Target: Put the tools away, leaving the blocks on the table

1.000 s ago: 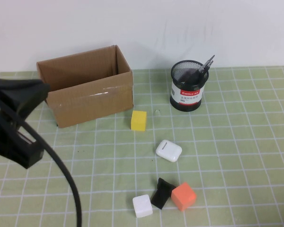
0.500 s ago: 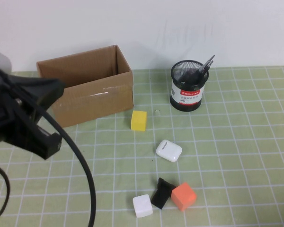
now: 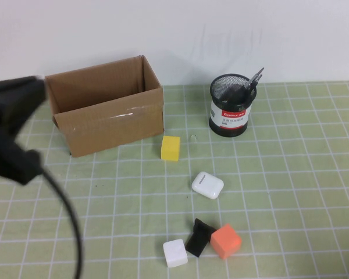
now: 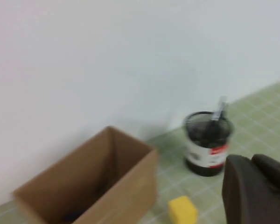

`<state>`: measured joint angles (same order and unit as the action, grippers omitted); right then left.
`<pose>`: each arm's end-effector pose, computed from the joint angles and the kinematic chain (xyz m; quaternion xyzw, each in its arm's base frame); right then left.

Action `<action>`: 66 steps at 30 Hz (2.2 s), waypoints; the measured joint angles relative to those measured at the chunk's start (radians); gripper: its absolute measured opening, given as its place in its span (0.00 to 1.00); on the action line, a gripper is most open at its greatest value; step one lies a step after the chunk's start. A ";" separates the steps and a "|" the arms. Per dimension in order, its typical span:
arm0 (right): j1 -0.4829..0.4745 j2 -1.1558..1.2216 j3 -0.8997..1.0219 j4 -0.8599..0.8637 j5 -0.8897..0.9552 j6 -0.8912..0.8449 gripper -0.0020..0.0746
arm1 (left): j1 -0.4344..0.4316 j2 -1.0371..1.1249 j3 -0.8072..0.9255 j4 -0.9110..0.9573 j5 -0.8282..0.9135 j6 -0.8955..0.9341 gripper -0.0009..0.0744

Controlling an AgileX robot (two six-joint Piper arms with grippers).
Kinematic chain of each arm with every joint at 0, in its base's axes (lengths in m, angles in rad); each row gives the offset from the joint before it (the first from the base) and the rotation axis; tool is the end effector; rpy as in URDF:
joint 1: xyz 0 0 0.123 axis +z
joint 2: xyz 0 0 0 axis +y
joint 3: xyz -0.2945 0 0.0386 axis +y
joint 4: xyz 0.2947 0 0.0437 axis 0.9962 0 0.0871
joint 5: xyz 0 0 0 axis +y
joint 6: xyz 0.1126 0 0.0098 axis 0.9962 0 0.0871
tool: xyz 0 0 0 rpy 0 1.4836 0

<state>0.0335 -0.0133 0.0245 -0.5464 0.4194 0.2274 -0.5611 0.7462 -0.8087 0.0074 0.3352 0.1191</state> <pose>0.1068 -0.0204 0.1667 -0.0613 0.7969 -0.1576 0.5800 0.1800 -0.1128 0.3924 0.2585 0.7248 -0.1369 0.6237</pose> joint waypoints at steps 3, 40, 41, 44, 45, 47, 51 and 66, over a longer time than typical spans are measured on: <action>0.000 0.000 0.000 0.000 0.000 0.000 0.01 | 0.077 -0.080 0.060 -0.007 -0.016 0.000 0.01; 0.000 0.000 0.000 -0.002 0.000 0.000 0.01 | 0.560 -0.755 0.835 -0.047 0.019 -0.149 0.01; 0.000 0.000 0.000 -0.002 0.000 0.000 0.01 | 0.560 -0.755 0.835 -0.047 0.019 -0.149 0.01; 0.000 0.000 0.000 -0.002 0.000 0.000 0.01 | 0.560 -0.755 0.835 -0.047 0.019 -0.149 0.01; 0.000 0.000 0.000 -0.002 0.000 0.000 0.01 | 0.560 -0.755 0.835 -0.047 0.019 -0.149 0.01; 0.000 0.000 0.000 -0.002 0.000 0.000 0.01 | 0.560 -0.755 0.835 -0.047 0.019 -0.149 0.01; 0.000 0.000 0.000 -0.002 0.000 0.000 0.01 | 0.560 -0.755 0.835 -0.047 0.019 -0.149 0.01; 0.000 0.000 0.000 -0.002 0.000 0.000 0.01 | 0.560 -0.755 0.835 -0.050 0.019 -0.149 0.01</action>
<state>0.0335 -0.0133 0.0245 -0.5485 0.4194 0.2274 -0.0012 -0.0091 0.0261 -0.0421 0.3546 -0.0297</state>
